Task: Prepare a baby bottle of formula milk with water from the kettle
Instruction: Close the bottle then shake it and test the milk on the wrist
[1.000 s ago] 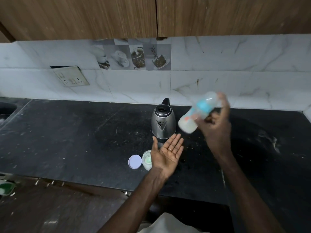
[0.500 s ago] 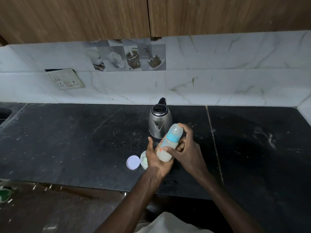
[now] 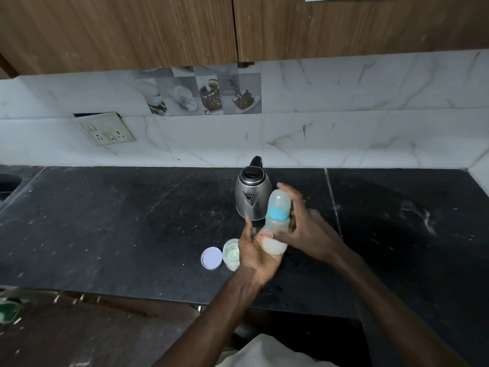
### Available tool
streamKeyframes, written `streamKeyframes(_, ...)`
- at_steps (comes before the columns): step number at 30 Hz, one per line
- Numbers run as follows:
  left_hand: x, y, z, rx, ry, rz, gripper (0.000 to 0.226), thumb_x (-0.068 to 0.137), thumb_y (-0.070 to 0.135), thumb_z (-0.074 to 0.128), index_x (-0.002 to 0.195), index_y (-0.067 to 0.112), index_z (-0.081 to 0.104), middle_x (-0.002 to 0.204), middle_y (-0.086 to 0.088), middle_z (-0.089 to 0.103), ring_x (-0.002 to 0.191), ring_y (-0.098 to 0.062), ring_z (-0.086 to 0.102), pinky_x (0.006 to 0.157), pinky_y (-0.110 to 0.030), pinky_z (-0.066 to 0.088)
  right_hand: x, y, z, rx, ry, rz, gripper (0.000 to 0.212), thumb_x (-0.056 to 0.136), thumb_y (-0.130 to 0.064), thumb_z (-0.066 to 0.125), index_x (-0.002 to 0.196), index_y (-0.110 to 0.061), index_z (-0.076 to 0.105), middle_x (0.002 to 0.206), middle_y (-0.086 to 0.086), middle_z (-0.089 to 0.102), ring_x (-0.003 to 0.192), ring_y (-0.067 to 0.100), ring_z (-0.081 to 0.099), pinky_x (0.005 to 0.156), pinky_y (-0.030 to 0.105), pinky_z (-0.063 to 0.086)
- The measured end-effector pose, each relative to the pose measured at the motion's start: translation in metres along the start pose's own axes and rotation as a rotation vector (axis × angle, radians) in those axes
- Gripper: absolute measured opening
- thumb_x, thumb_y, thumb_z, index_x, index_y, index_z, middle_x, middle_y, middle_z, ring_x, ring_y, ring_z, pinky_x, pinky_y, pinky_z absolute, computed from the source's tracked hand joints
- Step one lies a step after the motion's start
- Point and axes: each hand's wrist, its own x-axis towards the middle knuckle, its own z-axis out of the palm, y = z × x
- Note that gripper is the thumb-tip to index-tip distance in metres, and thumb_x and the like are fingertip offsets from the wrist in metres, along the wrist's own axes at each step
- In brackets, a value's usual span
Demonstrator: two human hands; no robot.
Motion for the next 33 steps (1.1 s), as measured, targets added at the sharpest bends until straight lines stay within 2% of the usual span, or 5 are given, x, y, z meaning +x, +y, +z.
streamKeyframes(5,0.004,0.004,-0.006,0.103,0.129,0.042,0.083,0.098,0.067,0.045,0.139,-0.004,0.061,0.142,-0.022,0.064,0.135,-0.034,0.06,0.124,-0.045,0.035,0.005,-0.01,-0.003,0.482,0.734,0.093,0.102,0.084,-0.02,0.087,0.16,-0.033,0.02,0.131,0.001,0.063,0.105,0.012,0.073,0.084,0.038,0.065)
streamKeyframes(9,0.008,0.003,-0.009,0.083,0.129,0.066,0.083,0.097,0.067,0.048,0.138,-0.005,0.061,0.144,-0.028,0.06,0.138,-0.039,0.056,0.125,-0.048,0.033,-0.011,-0.003,0.024,0.157,0.358,0.136,0.104,0.074,-0.032,0.092,0.155,-0.044,0.028,0.11,-0.015,0.069,0.085,0.005,0.074,0.078,0.033,0.064)
streamKeyframes(13,0.007,0.007,-0.008,0.1,0.123,0.107,0.081,0.098,0.068,0.044,0.131,-0.002,0.068,0.137,-0.02,0.068,0.133,-0.032,0.062,0.117,-0.043,0.044,-0.007,0.001,0.015,0.451,0.83,0.214,0.097,0.084,-0.022,0.086,0.159,-0.029,0.024,0.116,-0.014,0.067,0.095,0.003,0.074,0.076,0.027,0.064)
streamKeyframes(28,0.005,-0.001,0.001,-0.008,0.001,0.033,0.087,0.097,0.065,0.052,0.15,-0.004,0.049,0.151,-0.027,0.053,0.145,-0.04,0.048,0.126,-0.047,0.032,-0.001,0.018,0.015,0.087,-0.011,0.04,0.104,0.077,-0.041,0.09,0.154,-0.048,0.021,0.118,-0.011,0.065,0.077,0.011,0.068,0.073,0.034,0.06)
streamKeyframes(33,0.005,0.0,-0.002,0.137,0.132,0.069,0.086,0.092,0.067,0.053,0.141,-0.003,0.059,0.141,-0.021,0.065,0.138,-0.034,0.057,0.125,-0.046,0.035,0.011,-0.005,-0.033,0.298,0.525,-0.02,0.1,0.08,-0.021,0.091,0.155,-0.04,0.028,0.131,0.0,0.064,0.1,0.01,0.072,0.076,0.027,0.063)
